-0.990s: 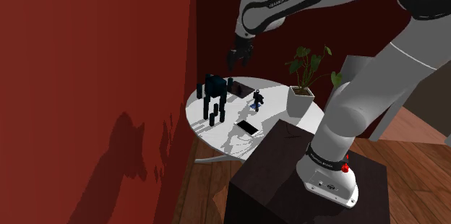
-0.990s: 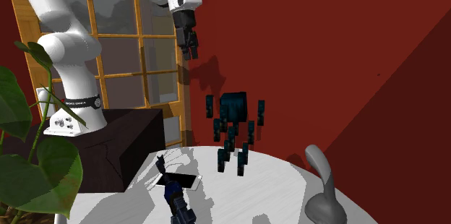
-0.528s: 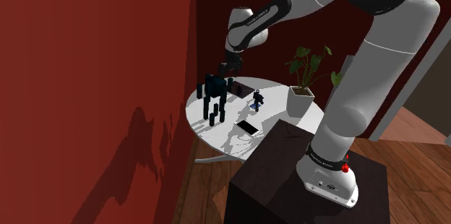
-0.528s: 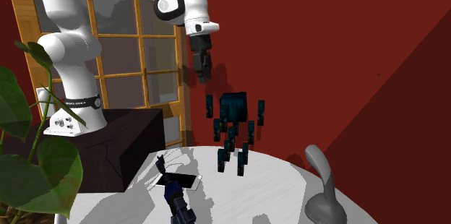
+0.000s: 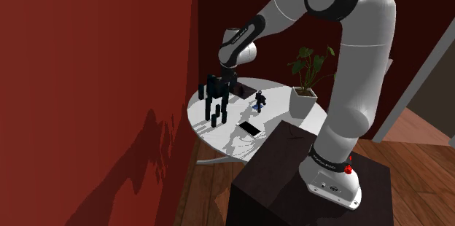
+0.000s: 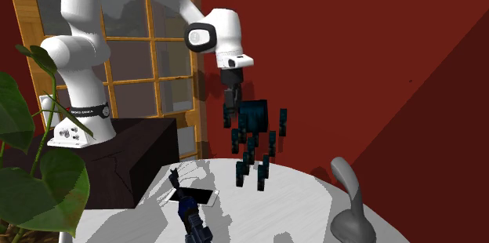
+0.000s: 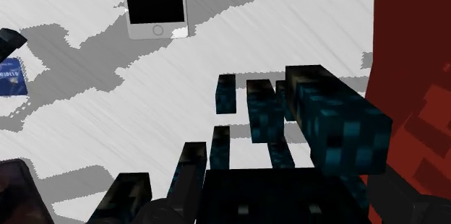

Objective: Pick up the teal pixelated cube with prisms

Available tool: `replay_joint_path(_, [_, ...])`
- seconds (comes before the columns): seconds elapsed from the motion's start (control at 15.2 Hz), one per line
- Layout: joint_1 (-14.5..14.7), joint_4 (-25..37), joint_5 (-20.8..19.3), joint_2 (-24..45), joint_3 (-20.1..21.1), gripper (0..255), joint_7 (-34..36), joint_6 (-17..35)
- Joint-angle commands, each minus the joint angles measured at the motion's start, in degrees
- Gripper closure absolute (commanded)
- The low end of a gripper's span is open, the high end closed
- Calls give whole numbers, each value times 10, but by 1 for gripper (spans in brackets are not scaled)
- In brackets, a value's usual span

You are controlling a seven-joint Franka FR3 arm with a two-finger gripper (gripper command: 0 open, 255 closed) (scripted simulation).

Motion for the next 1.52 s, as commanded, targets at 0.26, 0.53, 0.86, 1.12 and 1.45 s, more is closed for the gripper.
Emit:
replay_joint_path(0.26, [-6,4,16,48,7,0,-13,42])
replay_joint_path(0.53, [-8,3,21,64,9,0,-17,58])
replay_joint_path(0.86, [-8,3,21,64,9,255,-17,58])
replay_joint_path(1.12, [-8,3,21,64,9,255,-17,59])
replay_joint_path(1.45, [-5,4,14,39,5,255,-11,32])
